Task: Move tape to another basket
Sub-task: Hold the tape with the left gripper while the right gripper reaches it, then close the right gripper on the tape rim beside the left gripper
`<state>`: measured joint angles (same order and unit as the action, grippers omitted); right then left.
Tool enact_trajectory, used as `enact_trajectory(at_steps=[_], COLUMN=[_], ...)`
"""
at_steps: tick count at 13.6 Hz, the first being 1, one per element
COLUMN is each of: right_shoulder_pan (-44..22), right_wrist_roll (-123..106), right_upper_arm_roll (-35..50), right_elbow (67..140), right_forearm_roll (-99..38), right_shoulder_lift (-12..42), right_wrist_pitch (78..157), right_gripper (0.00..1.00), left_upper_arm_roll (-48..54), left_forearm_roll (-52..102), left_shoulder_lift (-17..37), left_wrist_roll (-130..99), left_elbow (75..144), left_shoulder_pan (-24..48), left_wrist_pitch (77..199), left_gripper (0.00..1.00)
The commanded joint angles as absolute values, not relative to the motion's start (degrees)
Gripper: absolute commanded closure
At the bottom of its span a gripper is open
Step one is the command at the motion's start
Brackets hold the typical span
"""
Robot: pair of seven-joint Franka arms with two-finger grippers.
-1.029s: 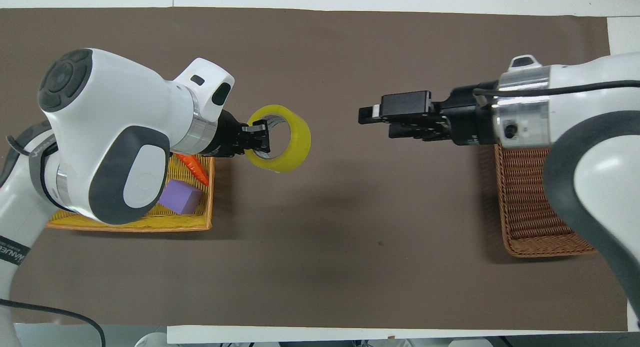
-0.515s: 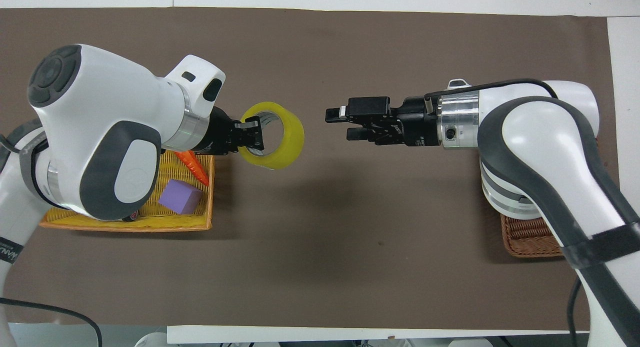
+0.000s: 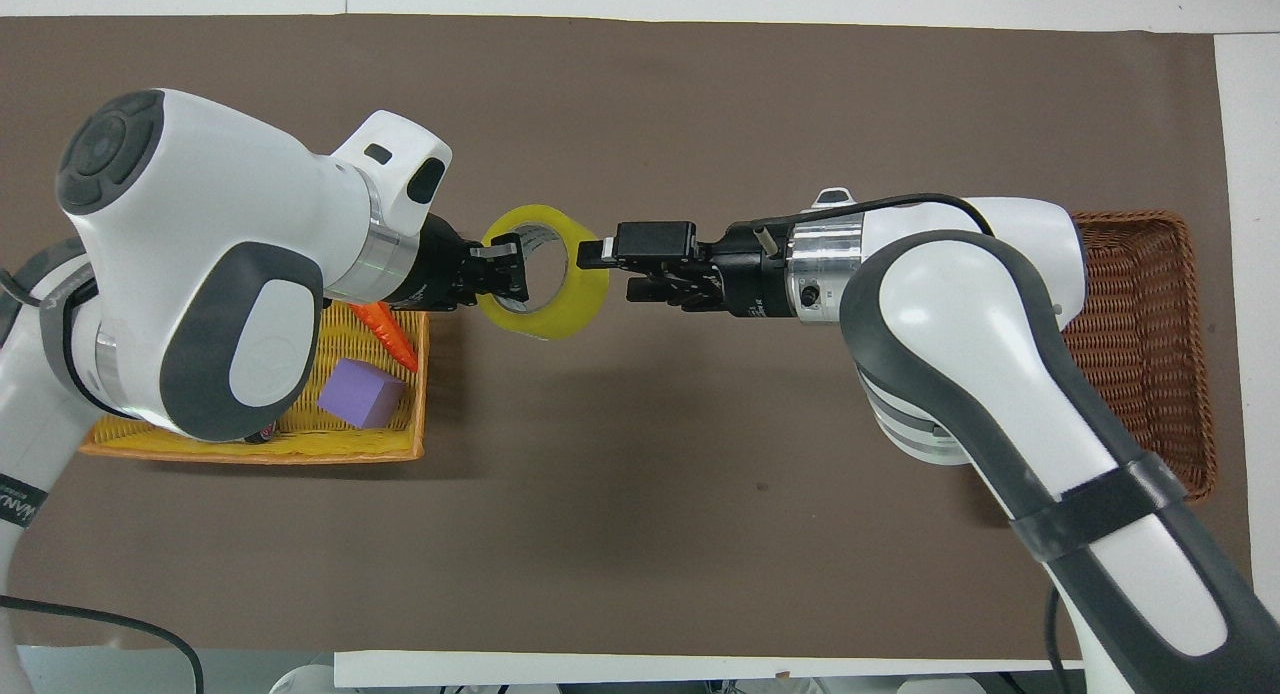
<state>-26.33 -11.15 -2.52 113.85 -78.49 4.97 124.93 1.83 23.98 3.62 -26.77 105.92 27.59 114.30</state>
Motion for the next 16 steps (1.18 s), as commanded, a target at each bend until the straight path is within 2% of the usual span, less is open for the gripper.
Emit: enact_trajectory(at_steps=[1, 5, 10, 12, 13, 14, 15, 16], right_shoulder_pan=[-26.89, -28.74, -30.76, -30.67, -30.67, -30.67, -30.41, -30.06], right_wrist_roll=[-11.43, -11.07, -11.16, -11.34, -11.51, -11.6, -11.6, -11.34], right_upper_arm_roll=[-2.55, -2.55, -2.55, -2.55, -2.55, -2.55, -2.55, -2.55], right_elbow=[114.52, 114.52, 114.61, 114.61, 114.61, 114.61, 114.61, 114.61], right_forearm_roll=[-79.8, -79.8, -79.8, -79.72, -79.72, -79.63, -79.63, -79.63], right_shoulder_lift=[4.57, 4.66, 4.92, 5.01, 5.01, 5.01, 5.01, 5.01], right_wrist_pitch=[125.68, 128.14, 130.6, 130.34, 130.43, 130.43, 129.91, 129.64], right_gripper=[0.0, 0.01, 0.08, 0.15, 0.23, 0.4, 0.69, 0.92], left_upper_arm_roll=[1.93, 1.93, 1.93, 1.93, 1.93, 1.93, 1.85, 1.93], left_forearm_roll=[24.43, 24.43, 24.43, 24.43, 24.43, 24.43, 24.35, 24.35], left_shoulder_lift=[2.81, 2.81, 2.72, 2.72, 2.72, 2.72, 2.72, 2.72], left_wrist_roll=[-26.98, -26.98, -26.98, -27.07, -27.07, -27.07, -27.07, -26.98], left_elbow=[106.0, 106.08, 106.17, 106.17, 106.17, 106.17, 106.08, 106.08], left_shoulder_pan=[27.25, 27.25, 26.98, 27.07, 27.07, 26.98, 26.98, 26.98], left_wrist_pitch=[113.38, 113.38, 113.29, 113.29, 113.2, 112.94, 112.07, 111.89], left_gripper=[1.0, 1.0, 1.0, 1.0, 1.0, 1.0, 1.0, 1.0])
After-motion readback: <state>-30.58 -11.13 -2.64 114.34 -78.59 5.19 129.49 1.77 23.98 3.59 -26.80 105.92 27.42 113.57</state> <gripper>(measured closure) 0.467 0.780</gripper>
